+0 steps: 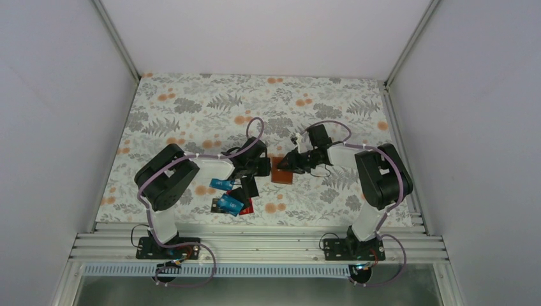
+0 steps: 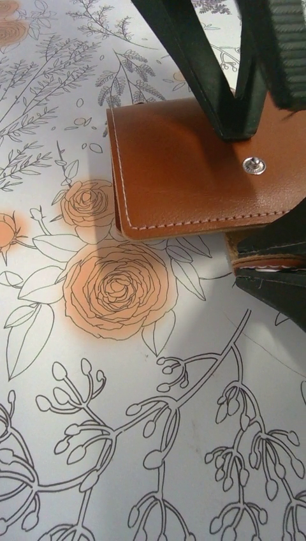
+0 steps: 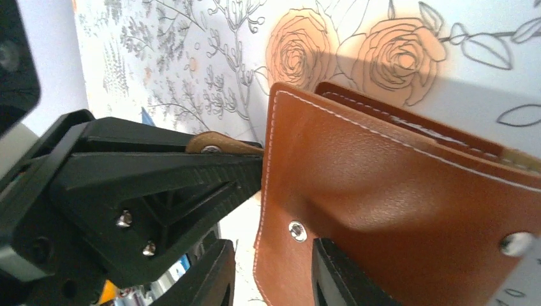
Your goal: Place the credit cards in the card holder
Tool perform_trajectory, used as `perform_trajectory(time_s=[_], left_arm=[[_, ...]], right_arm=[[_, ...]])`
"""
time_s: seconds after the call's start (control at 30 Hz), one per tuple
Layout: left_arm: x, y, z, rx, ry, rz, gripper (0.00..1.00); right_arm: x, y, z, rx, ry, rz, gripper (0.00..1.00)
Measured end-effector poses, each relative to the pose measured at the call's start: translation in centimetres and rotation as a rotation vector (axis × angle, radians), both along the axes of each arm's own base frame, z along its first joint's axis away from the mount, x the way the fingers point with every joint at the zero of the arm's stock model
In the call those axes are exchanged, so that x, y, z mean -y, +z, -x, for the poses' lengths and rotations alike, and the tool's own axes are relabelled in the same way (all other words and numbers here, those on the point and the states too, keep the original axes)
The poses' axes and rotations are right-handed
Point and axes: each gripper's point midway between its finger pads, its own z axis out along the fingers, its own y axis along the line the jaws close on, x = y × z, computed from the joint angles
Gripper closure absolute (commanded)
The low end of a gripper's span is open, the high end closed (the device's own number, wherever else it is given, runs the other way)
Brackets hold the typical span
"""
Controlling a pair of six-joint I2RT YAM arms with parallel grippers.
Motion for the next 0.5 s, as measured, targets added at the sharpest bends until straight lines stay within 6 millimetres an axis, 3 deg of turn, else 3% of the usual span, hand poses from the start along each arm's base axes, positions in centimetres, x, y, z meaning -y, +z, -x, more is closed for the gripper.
perform_trajectory(time_s=[0.5], left_arm=[[-0.2, 0.1, 0.2, -0.002, 0.005, -0.017, 0.98]], right_arm=[[1.2, -0.9, -0.7, 0.003, -0.044, 0.061, 0.84]])
